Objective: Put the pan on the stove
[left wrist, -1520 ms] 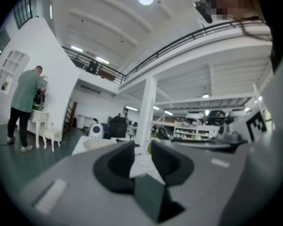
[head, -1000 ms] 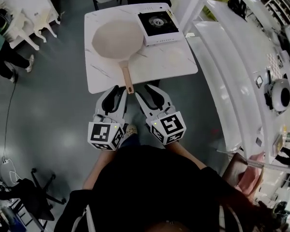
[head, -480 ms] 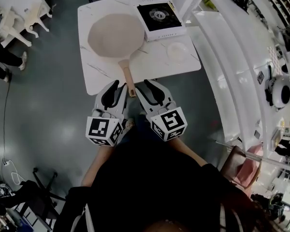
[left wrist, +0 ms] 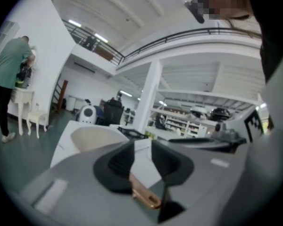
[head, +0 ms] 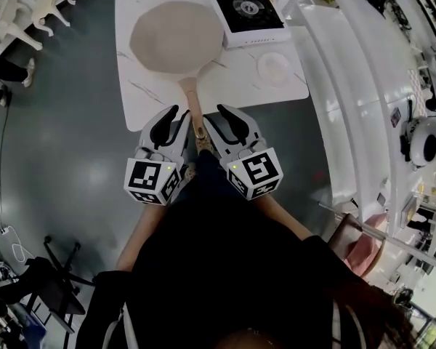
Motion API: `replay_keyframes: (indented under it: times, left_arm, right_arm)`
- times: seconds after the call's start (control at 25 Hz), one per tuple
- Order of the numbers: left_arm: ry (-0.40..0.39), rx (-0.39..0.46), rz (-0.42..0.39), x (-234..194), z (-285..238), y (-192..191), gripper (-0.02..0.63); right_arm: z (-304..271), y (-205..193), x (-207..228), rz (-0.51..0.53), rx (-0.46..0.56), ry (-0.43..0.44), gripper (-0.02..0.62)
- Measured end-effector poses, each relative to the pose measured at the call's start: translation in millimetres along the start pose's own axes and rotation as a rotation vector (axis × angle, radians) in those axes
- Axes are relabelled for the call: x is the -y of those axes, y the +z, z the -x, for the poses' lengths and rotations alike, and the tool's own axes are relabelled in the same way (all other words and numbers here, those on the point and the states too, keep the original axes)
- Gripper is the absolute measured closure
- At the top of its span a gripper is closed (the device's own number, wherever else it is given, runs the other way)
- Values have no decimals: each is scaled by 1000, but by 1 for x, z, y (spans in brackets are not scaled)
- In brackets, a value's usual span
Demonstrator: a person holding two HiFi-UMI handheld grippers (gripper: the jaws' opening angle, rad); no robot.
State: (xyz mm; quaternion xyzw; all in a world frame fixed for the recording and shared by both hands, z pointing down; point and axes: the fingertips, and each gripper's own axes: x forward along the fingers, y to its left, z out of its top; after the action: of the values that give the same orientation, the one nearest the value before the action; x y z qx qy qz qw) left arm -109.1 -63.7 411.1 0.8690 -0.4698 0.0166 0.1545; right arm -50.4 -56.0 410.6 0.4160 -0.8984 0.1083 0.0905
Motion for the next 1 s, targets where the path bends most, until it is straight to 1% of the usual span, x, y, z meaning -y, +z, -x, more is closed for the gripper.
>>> replay_keyframes:
  times: [0.28,0.56,0.72,0.84,0.92,1.0]
  left_arm:
    - [-6,-41,49,-19,-23,-20,486]
    - [-40,-149,140,-38,-54,-56,471]
    - [-65,-204,135,-47,-66,-70,466]
    - [-81,-232,187,-54,-71,-80,442]
    - [-99,-248,238,-58,-74,-86,417]
    - [-127,-261,293,-58,-75,-92,410]
  right_arm:
    - [-22,-22,12,-7,-61,62,479]
    - [-48,-56,24,-34,-151,183,479]
    - [-61,-66,31,-51,-181,242,468]
    - [-66,-75,37,-76,-219,278,455]
    - [-68,-82,38,-101,-251,306,440]
    - [-69,-88,38,-133,-274,335,433]
